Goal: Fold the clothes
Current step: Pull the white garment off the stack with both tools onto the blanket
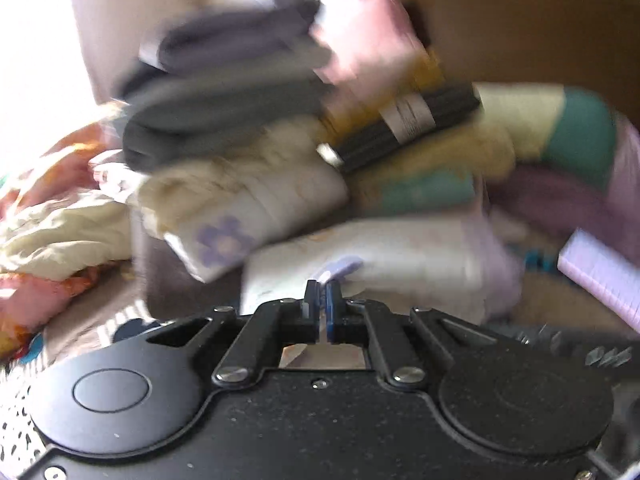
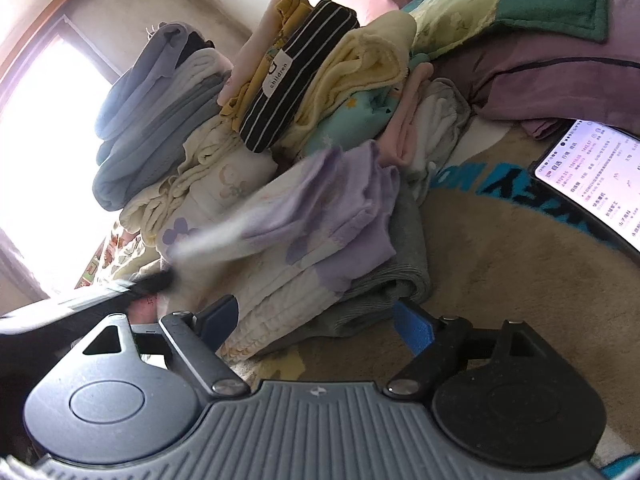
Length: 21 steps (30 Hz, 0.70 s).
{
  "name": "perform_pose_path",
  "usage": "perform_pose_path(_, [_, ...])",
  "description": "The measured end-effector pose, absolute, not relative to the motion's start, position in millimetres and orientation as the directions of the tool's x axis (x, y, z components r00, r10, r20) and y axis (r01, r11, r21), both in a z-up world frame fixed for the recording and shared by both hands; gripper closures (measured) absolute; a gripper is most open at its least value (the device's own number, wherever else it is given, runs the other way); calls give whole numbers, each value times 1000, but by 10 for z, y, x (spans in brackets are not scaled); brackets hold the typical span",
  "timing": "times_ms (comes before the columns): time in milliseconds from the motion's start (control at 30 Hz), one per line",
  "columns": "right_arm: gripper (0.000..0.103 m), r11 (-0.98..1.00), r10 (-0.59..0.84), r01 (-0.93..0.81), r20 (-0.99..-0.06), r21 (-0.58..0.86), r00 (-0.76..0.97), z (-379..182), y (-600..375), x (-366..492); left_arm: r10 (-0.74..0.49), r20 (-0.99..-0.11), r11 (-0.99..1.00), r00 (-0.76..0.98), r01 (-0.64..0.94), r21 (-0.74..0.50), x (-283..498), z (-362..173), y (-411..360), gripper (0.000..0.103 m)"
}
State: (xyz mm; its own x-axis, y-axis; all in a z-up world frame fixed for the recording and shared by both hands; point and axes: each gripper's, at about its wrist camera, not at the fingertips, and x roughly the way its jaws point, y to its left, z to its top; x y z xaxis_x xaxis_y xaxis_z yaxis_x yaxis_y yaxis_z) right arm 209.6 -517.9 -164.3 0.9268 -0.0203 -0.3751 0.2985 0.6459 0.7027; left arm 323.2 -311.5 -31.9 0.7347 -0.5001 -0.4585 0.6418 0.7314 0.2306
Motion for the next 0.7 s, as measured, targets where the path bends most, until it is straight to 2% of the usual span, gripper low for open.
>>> perform_pose_path(133, [18,651,-20,295,-372,700,928,-1619,-5154,2099,-475,-308,819,825,542,188,3007,206,-2591,103])
perform_pose_path(300, [17,668,-22,281,-359,689,933,-1554,-5078,2079,-361,-66,916,930,367,164,2614,1013,-1835,103])
perform_pose_path(333, [16,670,-21,269,-344,692,939,-1530,-5060,2063,-327,-19,930,945,326,173,2527,1155,-1715,103])
perform_pose_path(367, [10,672,-15,245,-318,699,948,-1499,-5038,2040,-295,23,942,955,286,177,2446,1292,-1596,103])
perform_pose_path(400, [10,674,-15,227,-294,703,956,-1466,-5013,2014,-266,53,952,963,254,173,2378,1420,-1478,103])
perform_pose_path(533, [10,686,27,137,-214,715,977,-1378,-4914,1971,-196,96,963,976,173,207,2226,1762,-1156,103])
perform_pose_path(700, [10,708,90,106,-238,698,967,-1414,-4737,2088,-124,70,954,990,99,283,2161,1816,-887,103])
